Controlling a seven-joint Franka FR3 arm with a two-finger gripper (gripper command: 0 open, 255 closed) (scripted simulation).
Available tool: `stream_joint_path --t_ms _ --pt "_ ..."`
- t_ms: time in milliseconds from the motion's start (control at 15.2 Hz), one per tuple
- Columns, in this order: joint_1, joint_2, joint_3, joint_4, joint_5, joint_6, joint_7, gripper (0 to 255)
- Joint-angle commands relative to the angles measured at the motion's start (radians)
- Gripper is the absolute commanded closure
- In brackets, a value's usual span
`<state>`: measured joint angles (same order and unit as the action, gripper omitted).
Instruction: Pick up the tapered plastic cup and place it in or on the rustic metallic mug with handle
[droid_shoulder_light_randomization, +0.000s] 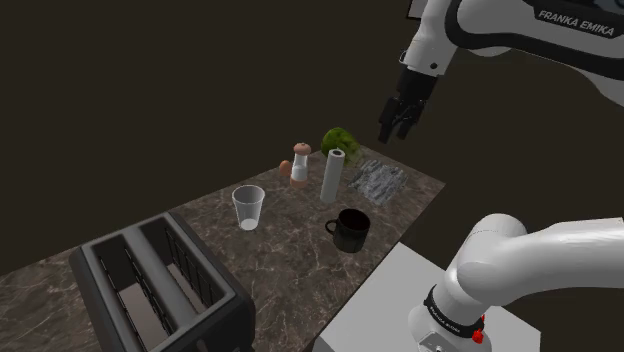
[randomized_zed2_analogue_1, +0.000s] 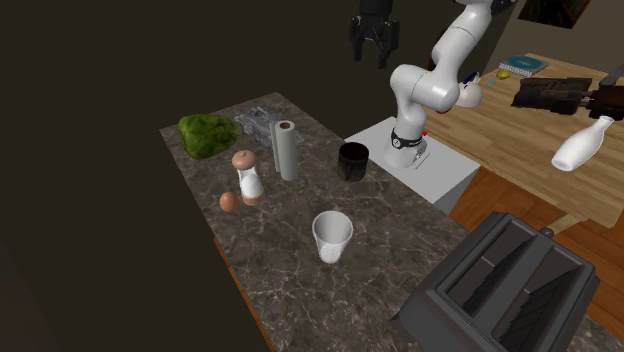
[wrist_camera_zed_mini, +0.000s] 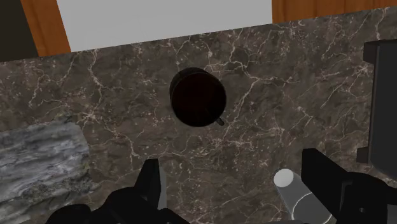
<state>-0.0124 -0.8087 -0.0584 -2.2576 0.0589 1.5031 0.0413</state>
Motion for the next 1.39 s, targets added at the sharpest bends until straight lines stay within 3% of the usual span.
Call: stream_joint_path --t_ms 0,726,1320 --pt "0.000 0.000 0.000 0.000 0.000 0.000 0.000 0" --pt "0.028 0.283 0.201 0.032 0.036 0.233 0.213 0" --pt "0.036 0.600 0.340 0.181 -0.031 0.366 0.409 0"
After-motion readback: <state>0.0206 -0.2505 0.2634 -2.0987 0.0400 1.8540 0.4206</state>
